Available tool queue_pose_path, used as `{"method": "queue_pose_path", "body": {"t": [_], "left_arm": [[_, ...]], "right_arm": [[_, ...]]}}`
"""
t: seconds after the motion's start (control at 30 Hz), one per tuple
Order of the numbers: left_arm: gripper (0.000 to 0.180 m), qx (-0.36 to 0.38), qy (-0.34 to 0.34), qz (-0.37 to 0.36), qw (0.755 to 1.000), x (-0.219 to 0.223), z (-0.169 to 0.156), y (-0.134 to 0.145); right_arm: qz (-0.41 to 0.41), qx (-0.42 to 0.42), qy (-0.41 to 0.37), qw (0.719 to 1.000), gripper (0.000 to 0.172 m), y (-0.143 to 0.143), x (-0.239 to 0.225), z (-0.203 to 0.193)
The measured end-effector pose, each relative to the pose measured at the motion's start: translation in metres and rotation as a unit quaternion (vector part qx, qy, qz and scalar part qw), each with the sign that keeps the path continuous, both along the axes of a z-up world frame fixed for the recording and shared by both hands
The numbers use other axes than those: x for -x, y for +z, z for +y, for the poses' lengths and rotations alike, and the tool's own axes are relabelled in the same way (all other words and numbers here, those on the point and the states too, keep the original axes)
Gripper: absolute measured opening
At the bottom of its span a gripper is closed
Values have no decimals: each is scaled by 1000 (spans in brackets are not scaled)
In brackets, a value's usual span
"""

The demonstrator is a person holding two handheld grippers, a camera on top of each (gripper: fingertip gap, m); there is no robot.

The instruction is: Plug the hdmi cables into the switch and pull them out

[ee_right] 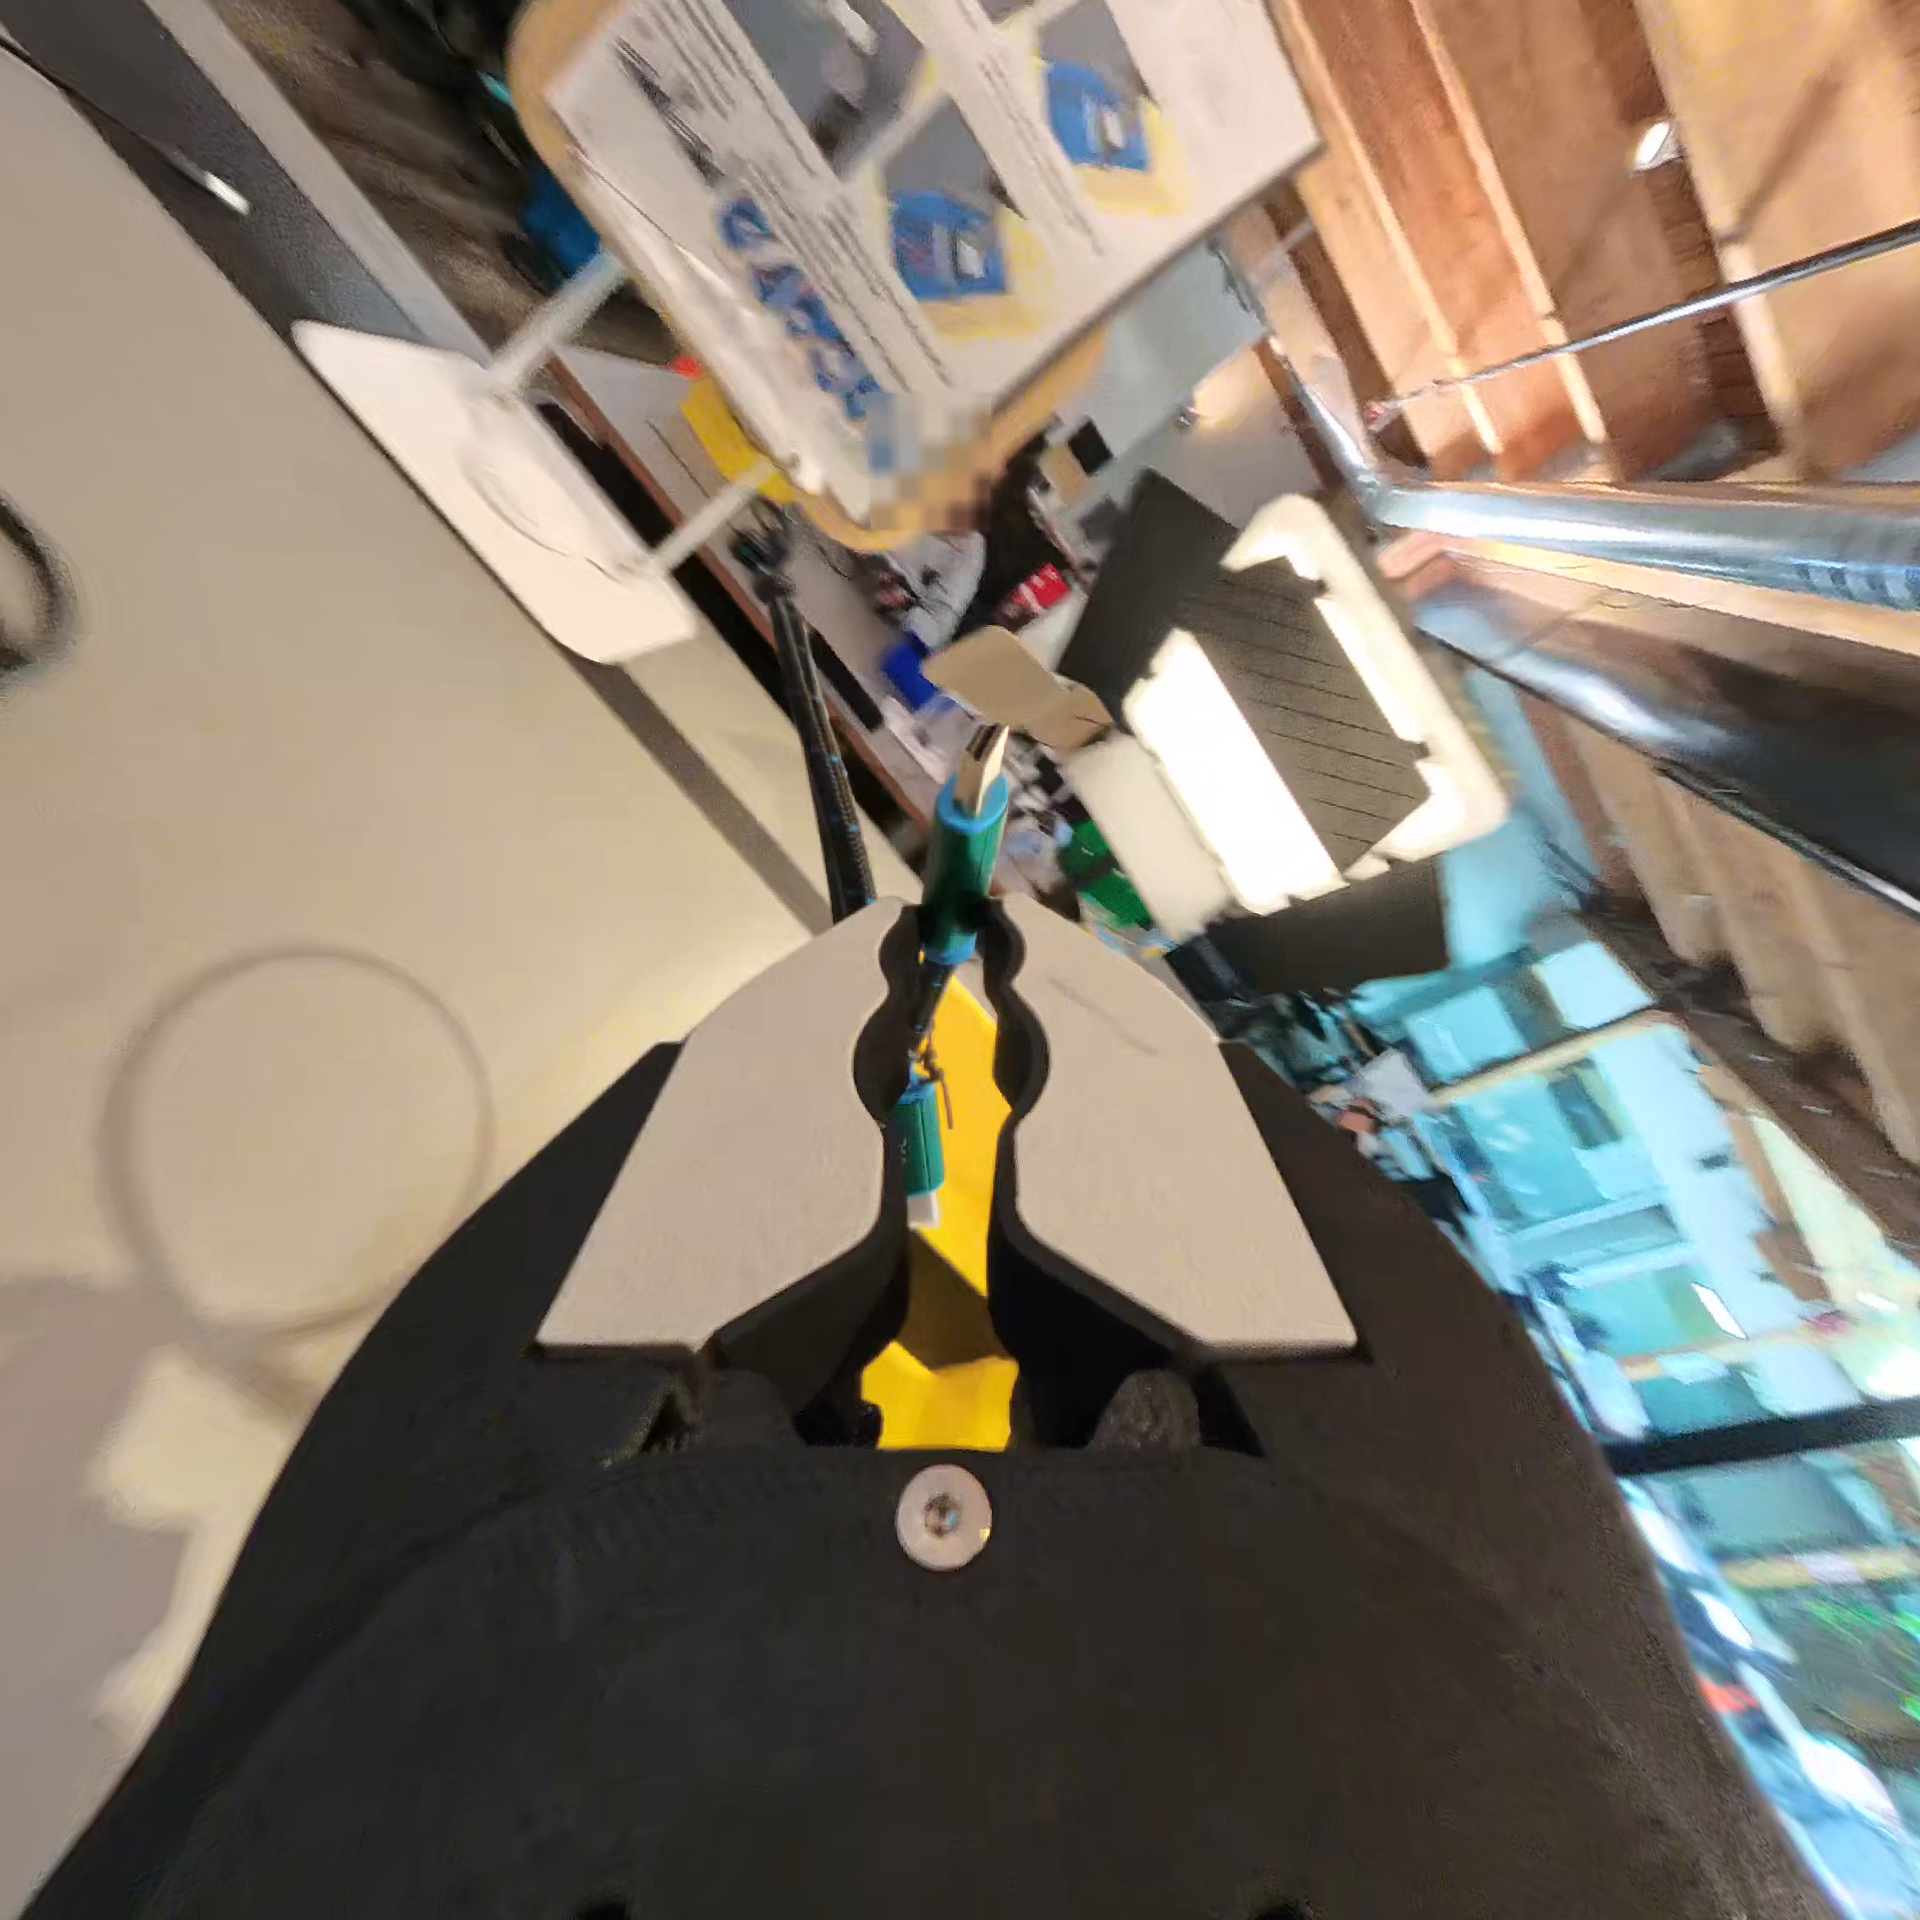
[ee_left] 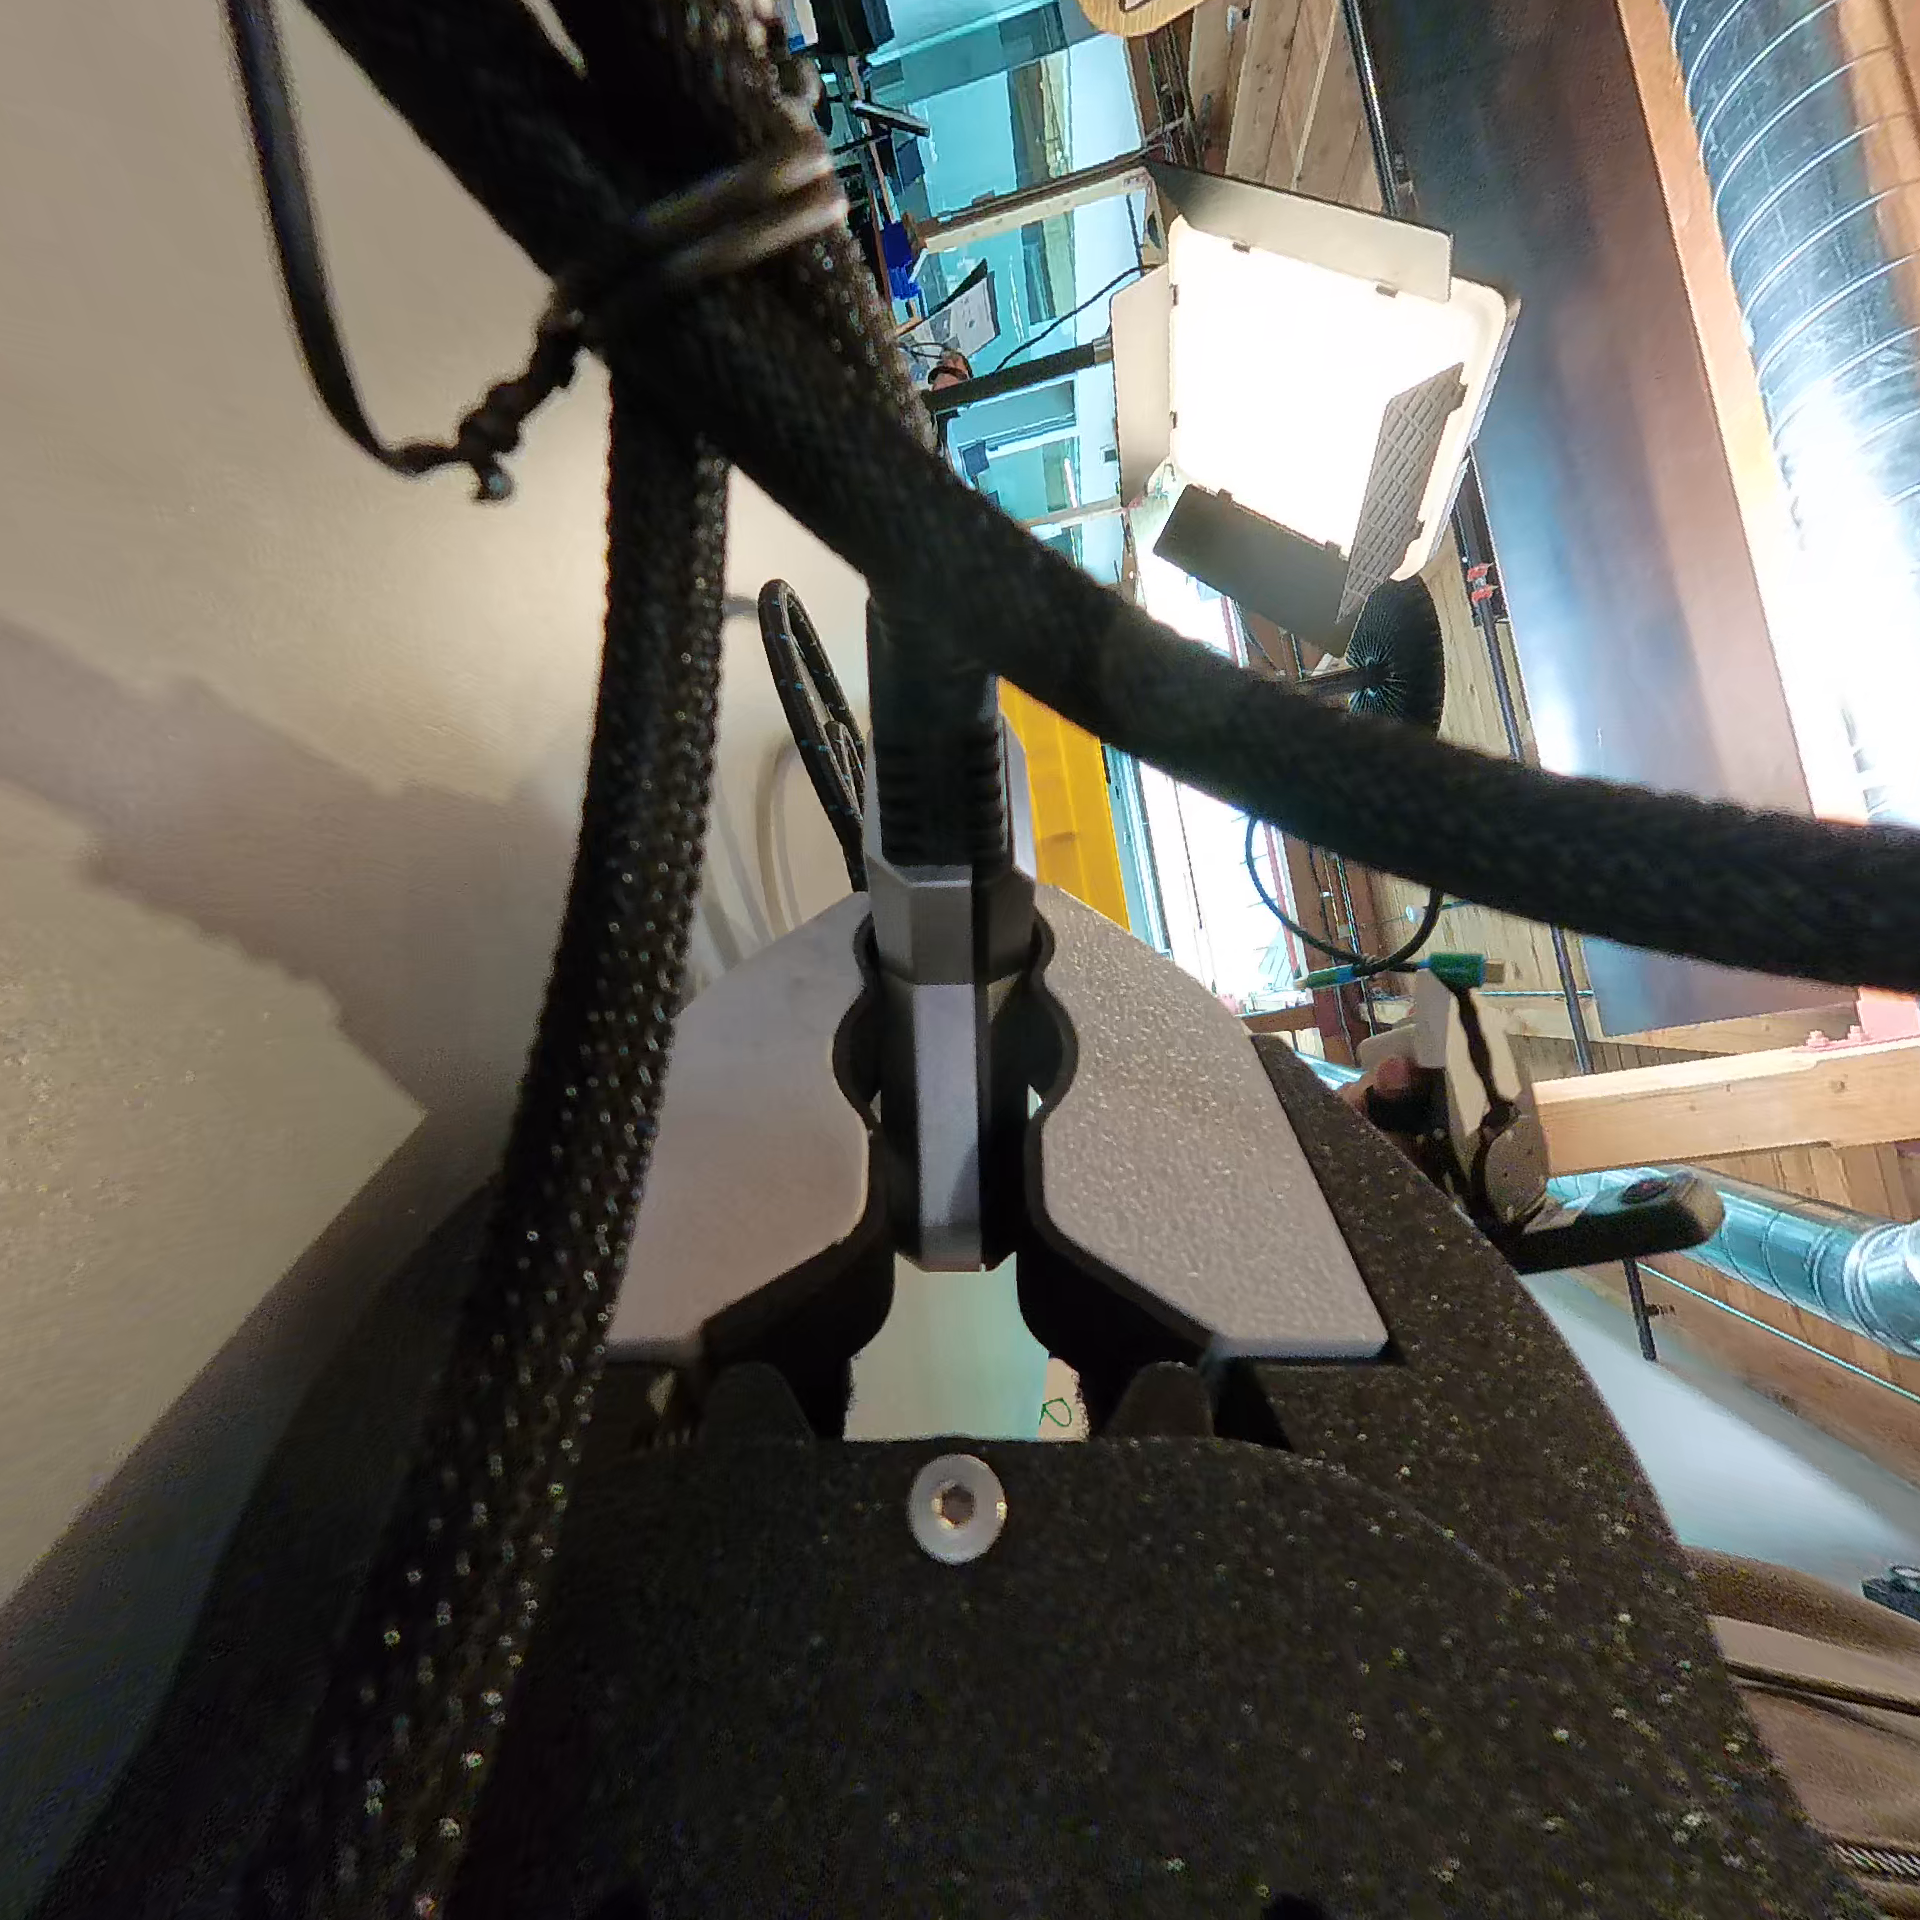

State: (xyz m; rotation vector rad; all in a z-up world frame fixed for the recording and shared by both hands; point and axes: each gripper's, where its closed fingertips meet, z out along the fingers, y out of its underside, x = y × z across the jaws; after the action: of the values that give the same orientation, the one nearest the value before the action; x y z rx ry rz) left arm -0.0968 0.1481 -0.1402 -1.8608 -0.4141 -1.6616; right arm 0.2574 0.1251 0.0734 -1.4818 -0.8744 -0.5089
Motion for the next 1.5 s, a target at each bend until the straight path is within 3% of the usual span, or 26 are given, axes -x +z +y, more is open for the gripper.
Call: {"method": "queue_pose_path", "body": {"t": [0.1,0.17,0.23,0.33,0.43,0.53,0.63,0.73,0.9,1.0,1.1,1.3,1.4,1.5], "left_arm": [[19,-1,-6,0,1000,-2,-1,0],[19,-5,-7,2,1000,-2,-1,1],[20,-9,-7,4,1000,-2,-2,2],[19,-9,-7,3,1000,-2,-2,2],[19,-8,-8,3,1000,-3,-2,2],[19,-7,-9,4,1000,-3,-2,1],[19,-7,-13,4,1000,-4,-2,1],[20,-7,-17,4,1000,-5,-3,1],[21,-5,-18,5,1000,-7,-2,1],[21,1,-25,11,1000,-13,-1,-1],[21,10,-21,5,1000,-19,0,-3],[20,18,-11,2,1000,-25,-1,-4],[20,16,-13,4,1000,-25,-3,-4],[20,18,-18,-1,1000,-25,-4,-4]], "right_arm": [[-47,-3,-56,997,11,26,-57,7],[-77,12,-97,992,11,18,-90,13],[-109,53,-140,983,10,-14,-120,19],[-145,127,-187,963,11,-86,-152,24],[-126,172,-207,955,11,-147,-163,30],[-78,190,-202,958,13,-168,-150,36],[-22,298,-177,938,27,-192,-132,30],[-4,339,-162,927,41,-190,-124,21],[-39,287,-176,941,41,-138,-121,4],[-57,255,-119,958,39,-127,-67,0],[-58,233,-4,971,38,-153,42,-7],[-129,63,146,979,29,-190,245,-32],[-108,75,161,978,30,-206,294,-31],[-134,66,134,980,33,-221,308,-14]]}}
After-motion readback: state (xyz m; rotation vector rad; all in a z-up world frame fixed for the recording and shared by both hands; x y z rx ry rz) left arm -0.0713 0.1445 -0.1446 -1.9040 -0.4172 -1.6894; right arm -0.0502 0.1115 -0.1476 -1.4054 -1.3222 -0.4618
